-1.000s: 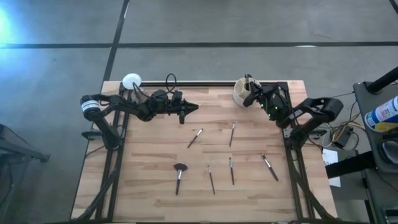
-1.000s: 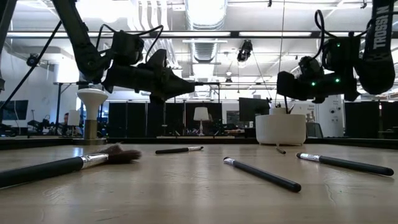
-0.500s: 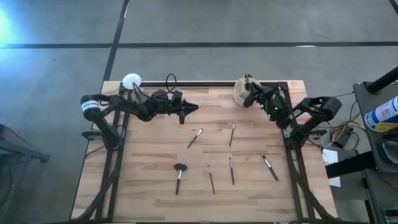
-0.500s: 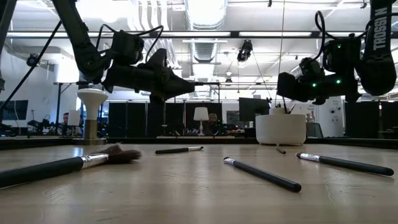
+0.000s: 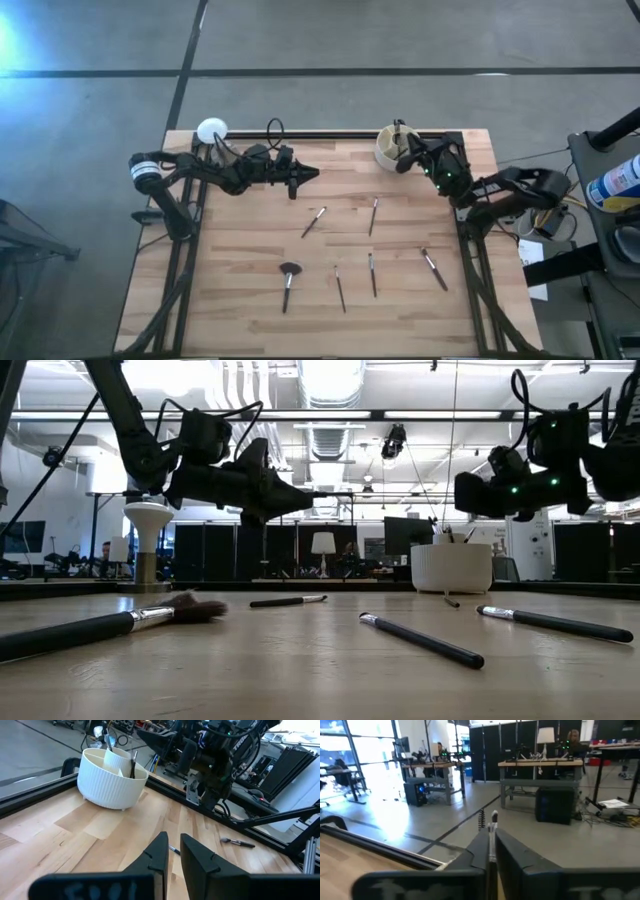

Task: Put items in baskets/containers
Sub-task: Put the black eyeshadow brush into the white pen organizer

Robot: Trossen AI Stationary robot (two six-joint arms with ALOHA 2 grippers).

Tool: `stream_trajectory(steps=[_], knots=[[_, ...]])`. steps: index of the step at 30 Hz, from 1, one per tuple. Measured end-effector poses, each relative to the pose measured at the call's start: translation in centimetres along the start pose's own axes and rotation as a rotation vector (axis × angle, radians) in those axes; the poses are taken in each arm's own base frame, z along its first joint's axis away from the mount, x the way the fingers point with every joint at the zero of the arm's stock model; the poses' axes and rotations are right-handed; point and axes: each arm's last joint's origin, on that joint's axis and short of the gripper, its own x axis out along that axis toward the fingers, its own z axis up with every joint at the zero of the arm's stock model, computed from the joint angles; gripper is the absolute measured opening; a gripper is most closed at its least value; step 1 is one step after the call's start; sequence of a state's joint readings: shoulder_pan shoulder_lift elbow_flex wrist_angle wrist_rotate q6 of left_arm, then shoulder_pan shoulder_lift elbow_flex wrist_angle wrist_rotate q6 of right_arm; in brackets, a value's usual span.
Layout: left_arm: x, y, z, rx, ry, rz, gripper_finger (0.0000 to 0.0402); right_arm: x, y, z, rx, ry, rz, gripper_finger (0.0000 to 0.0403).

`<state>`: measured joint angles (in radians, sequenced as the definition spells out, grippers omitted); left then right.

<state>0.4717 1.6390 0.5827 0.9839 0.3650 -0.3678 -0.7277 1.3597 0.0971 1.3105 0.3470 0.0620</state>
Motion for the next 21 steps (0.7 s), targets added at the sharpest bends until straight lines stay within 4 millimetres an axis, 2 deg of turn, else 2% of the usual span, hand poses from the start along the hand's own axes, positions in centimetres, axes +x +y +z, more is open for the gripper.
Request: stream_trajectory(steps=[12, 17, 21], knots=[[0.2, 0.1, -0.3, -0.06, 0.048, 0.017, 0.0042, -1.1, -0.3, 2.1, -0.023, 0.036, -0.015, 0.0008], [1.3, -0.8, -0.5, -0.084, 0.136, 0.051, 0.0042, -1.2, 0.0, 3.3, -0.031, 0.067, 0.062, 0.0008], [2.7, -2.0, -0.8, -0.073, 0.288, 0.126, 0.0042, -1.4, 0.3, 4.0, -0.042, 0.091, 0.104, 0.0008]])
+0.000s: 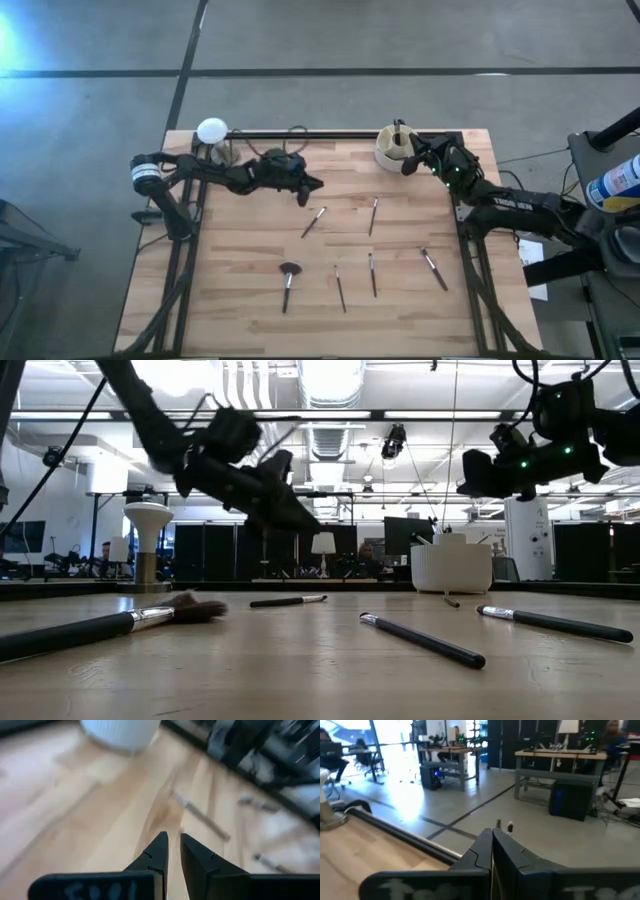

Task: Put items in baskets/containers
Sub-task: Put the black eyeshadow brush into the white pen organizer

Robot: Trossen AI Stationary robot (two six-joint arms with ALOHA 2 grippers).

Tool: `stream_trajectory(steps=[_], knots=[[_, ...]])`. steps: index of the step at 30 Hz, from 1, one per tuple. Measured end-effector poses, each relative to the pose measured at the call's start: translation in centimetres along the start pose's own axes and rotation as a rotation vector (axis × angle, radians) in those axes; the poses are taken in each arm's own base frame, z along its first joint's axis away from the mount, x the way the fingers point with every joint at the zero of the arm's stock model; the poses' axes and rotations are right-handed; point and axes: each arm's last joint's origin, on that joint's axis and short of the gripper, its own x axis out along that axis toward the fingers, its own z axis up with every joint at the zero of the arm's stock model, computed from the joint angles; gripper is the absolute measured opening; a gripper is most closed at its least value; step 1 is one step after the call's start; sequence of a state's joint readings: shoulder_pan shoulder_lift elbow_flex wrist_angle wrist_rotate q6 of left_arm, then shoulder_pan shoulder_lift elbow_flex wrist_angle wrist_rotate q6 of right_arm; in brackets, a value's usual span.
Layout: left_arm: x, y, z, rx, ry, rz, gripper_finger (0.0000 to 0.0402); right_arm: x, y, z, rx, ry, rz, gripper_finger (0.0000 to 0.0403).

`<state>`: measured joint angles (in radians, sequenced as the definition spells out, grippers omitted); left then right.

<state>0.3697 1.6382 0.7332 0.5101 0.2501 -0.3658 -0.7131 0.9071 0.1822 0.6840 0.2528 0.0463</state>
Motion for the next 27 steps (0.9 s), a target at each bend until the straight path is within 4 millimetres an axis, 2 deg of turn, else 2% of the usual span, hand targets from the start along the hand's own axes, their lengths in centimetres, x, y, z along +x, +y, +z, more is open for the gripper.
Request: stream_trajectory(steps=[6, 10, 21, 27], knots=[[1.0, -2.8, 0.1, -0.03, 0.2, 0.073, 0.0042, -0.5, 0.4, 0.3, -0.031, 0.021, 0.027, 0.0008], [1.1, -4.5, 0.0, -0.043, 0.281, 0.187, 0.0045, -0.7, 0.3, 0.3, -0.041, 0.036, 0.028, 0.0008], [1.6, -7.0, -0.6, -0.185, 0.257, 0.348, 0.0144, -0.8, 0.4, 0.0, -0.072, 0.065, 0.048, 0.0008], [3.3, -7.1, -1.1, -0.209, 0.28, 0.413, 0.0162, -0.8, 0.4, 0.0, -0.079, 0.066, 0.053, 0.0008]])
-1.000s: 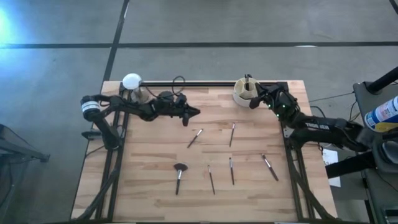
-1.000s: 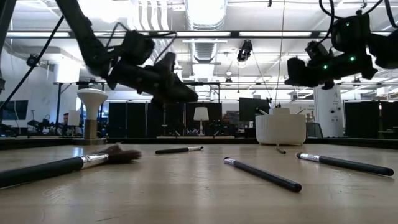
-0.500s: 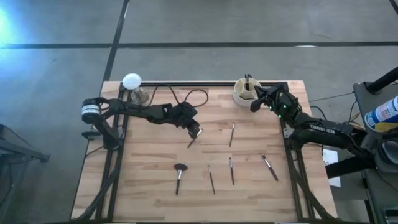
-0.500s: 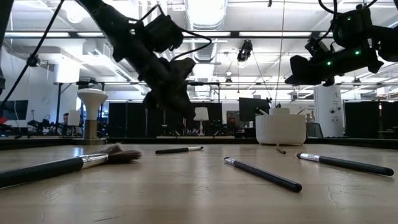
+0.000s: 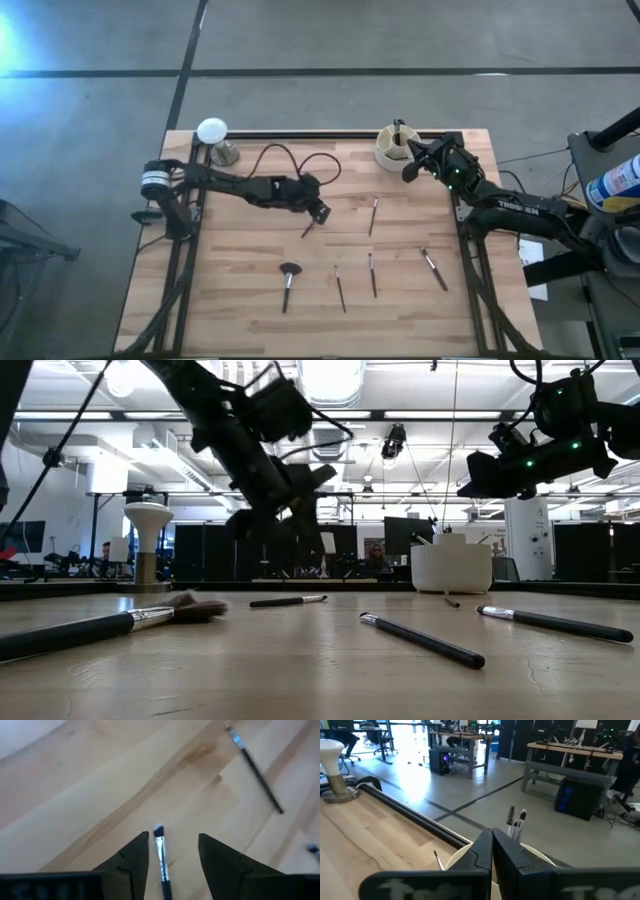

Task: Put items in baskets/containers
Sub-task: Put the black eyeshadow brush into the white pen organizer

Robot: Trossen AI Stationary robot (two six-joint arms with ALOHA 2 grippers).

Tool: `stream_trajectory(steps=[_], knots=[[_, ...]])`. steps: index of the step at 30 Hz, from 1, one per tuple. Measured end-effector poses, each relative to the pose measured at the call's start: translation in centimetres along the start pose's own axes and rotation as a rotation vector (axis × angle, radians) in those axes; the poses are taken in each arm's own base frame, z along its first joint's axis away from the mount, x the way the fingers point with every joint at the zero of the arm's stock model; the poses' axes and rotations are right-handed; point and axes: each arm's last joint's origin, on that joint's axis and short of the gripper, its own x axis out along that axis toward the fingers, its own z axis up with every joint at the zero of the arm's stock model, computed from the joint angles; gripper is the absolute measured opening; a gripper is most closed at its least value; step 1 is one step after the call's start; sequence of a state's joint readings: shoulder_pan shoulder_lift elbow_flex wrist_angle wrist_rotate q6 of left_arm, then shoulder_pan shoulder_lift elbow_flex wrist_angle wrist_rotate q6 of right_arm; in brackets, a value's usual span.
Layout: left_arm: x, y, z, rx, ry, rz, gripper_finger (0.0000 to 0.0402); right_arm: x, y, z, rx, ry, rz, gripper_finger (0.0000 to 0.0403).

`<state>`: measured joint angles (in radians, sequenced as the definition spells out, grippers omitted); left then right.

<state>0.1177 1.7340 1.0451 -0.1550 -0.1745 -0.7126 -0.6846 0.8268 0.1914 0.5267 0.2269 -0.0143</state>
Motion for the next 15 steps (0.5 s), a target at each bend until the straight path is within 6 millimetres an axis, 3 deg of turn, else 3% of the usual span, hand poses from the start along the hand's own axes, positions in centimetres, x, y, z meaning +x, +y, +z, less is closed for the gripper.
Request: stream_trajectory(steps=[9, 15], knots=[[2.7, -1.3, 0.6, 0.07, 0.082, 0.069, 0.0163, 0.0, 0.0, -0.1, -0.007, 0.002, 0.0, 0.0008], [4.2, -0.9, -0.1, 0.067, 0.122, 0.15, 0.0163, 0.0, 0.0, -0.1, -0.009, 0.004, 0.0, 0.0008]])
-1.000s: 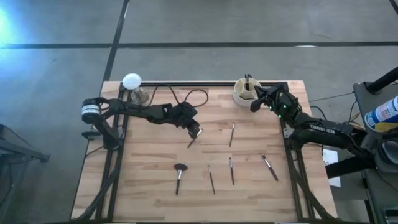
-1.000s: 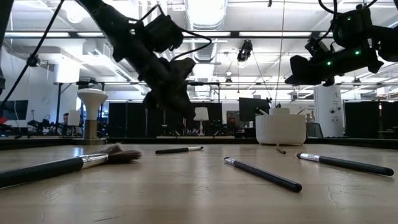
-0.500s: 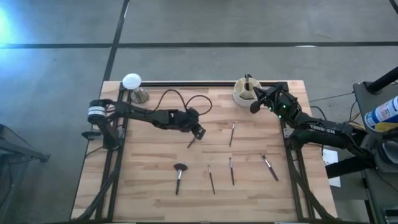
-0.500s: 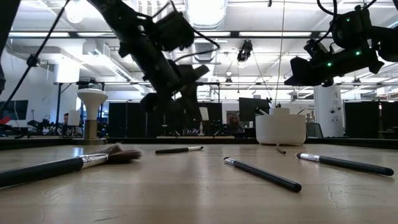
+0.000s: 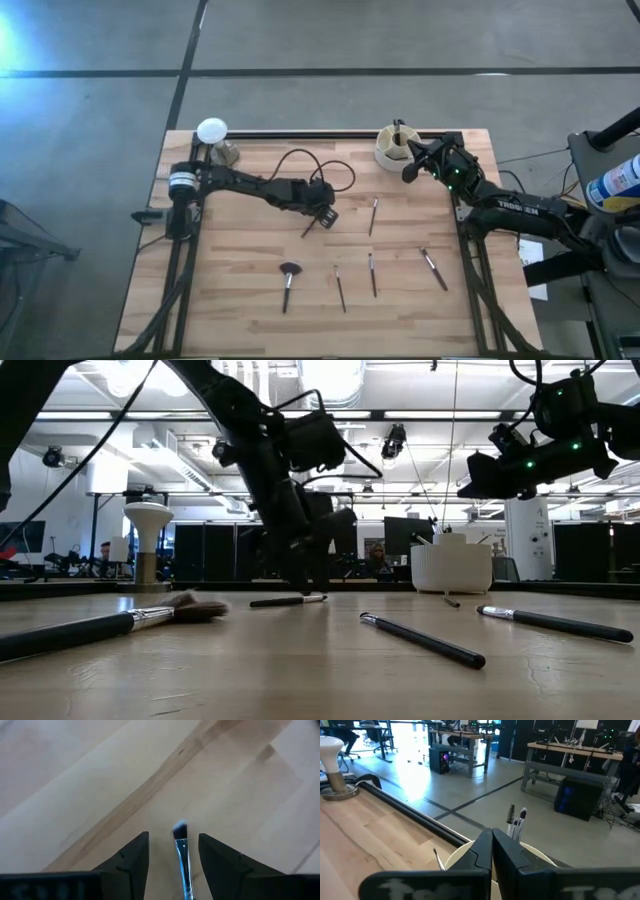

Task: Put items in baskets/containers
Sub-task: Put the black eyeshadow brush into the white pen organizer

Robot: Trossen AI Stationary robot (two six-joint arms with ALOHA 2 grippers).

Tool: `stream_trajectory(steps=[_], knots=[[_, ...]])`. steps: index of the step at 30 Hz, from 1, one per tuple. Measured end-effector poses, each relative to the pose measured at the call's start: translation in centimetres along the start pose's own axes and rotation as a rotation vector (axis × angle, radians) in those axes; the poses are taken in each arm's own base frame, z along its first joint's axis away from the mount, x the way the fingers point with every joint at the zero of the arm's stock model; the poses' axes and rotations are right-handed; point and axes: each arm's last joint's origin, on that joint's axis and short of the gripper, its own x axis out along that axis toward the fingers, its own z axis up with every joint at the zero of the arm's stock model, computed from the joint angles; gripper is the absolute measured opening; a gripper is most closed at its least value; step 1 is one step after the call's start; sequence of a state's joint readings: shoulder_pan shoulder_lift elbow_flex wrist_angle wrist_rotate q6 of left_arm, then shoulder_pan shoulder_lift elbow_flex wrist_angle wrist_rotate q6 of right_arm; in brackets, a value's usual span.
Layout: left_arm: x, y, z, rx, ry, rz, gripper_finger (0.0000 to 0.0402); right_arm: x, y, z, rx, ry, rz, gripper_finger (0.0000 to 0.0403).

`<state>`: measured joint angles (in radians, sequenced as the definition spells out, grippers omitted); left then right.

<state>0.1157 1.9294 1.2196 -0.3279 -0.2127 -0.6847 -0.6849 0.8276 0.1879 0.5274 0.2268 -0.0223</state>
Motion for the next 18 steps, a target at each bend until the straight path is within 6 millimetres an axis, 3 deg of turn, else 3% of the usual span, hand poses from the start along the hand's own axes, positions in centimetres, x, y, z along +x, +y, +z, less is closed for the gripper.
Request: stream_trajectory(steps=[6, 9, 14, 18], knots=[[1.1, -0.1, -0.2, -0.006, 0.011, 0.02, 0.0151, 0.0, 0.0, 0.0, -0.004, -0.001, 0.0, 0.0008], [1.4, 0.0, -0.4, 0.009, 0.005, 0.053, 0.0116, 0.0, 0.0, 0.0, -0.003, -0.004, 0.0, 0.0008], [1.3, 0.2, -0.4, 0.076, -0.004, 0.075, 0.0021, 0.0, 0.0, 0.0, -0.003, -0.004, 0.0, 0.0008], [0.8, 0.3, 0.1, 0.137, -0.045, 0.088, 0.0006, 0.0, 0.0, 0.1, -0.005, -0.011, -0.001, 0.0008]])
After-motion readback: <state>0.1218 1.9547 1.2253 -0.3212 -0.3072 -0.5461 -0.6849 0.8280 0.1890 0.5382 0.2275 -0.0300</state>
